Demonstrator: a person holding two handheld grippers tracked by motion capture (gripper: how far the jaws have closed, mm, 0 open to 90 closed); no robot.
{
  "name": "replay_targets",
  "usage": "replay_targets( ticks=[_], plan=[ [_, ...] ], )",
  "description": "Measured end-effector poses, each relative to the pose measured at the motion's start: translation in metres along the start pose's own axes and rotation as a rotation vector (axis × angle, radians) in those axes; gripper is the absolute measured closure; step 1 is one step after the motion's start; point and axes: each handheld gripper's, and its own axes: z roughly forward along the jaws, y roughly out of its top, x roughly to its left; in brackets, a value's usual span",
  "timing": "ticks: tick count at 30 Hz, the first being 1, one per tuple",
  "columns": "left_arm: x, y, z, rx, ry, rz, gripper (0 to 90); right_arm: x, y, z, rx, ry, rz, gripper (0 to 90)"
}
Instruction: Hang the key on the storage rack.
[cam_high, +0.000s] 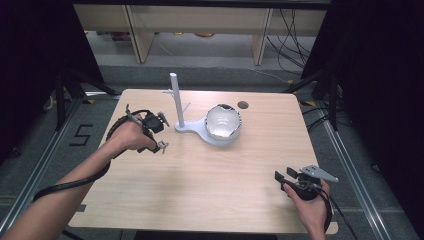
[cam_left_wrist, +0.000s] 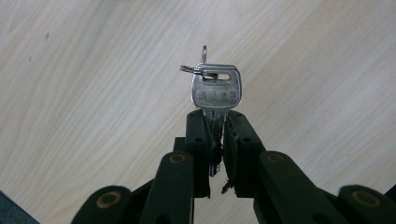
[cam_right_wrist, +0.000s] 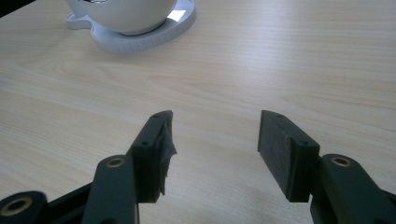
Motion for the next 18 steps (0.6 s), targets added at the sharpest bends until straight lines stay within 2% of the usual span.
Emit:
replay_targets(
  ticks=[1, 2, 7, 8, 9, 11, 12, 13, 15, 16, 17, 18],
  plan=[
    [0.002, -0.001, 0.000, 0.003, -0.002, -0.009, 80.2, -0.004, 0.001, 0.000, -0.010, -0.006, -0.051, 45.8],
    [0.003, -0.001, 0.000, 0.011, 0.002, -0.008, 80.2, 0.000, 0.000, 0.000, -0.004, 0.001, -0.002, 45.8],
    [0.011, -0.002, 0.004, 0.004, 0.009, -0.041, 80.2, -0.001, 0.000, 0.001, -0.009, -0.013, -0.011, 45.8],
    [0.013, -0.002, 0.004, 0.013, 0.015, -0.035, 80.1, -0.002, 0.000, 0.001, -0.019, -0.016, -0.025, 45.8],
    [0.014, -0.001, 0.004, 0.018, 0.017, -0.042, 80.1, -0.001, 0.001, 0.001, -0.009, -0.025, -0.016, 45.8],
    [0.017, -0.001, 0.003, 0.019, 0.020, -0.050, 80.2, -0.002, 0.000, 0.001, -0.011, -0.018, -0.031, 45.8],
    [0.018, -0.001, 0.004, 0.004, 0.026, -0.056, 80.2, -0.002, 0.000, 0.001, -0.015, -0.019, -0.030, 45.8],
    [0.019, 0.000, 0.003, 0.017, 0.031, -0.062, 80.2, -0.001, 0.000, 0.001, -0.004, -0.021, -0.019, 45.8],
    [0.021, -0.001, 0.003, -0.007, 0.040, -0.079, 80.2, -0.001, 0.001, 0.000, 0.002, -0.026, -0.019, 45.8],
    [0.023, 0.000, 0.001, 0.011, 0.042, -0.073, 80.2, -0.001, 0.001, -0.001, 0.005, -0.027, -0.021, 45.8],
    [0.023, 0.000, 0.001, 0.009, 0.042, -0.080, 80.2, -0.001, 0.001, -0.002, 0.008, -0.014, -0.004, 45.8],
    [0.024, 0.000, 0.001, 0.004, 0.042, -0.086, 80.2, -0.004, 0.002, -0.001, -0.006, -0.002, -0.034, 45.8]
  ],
)
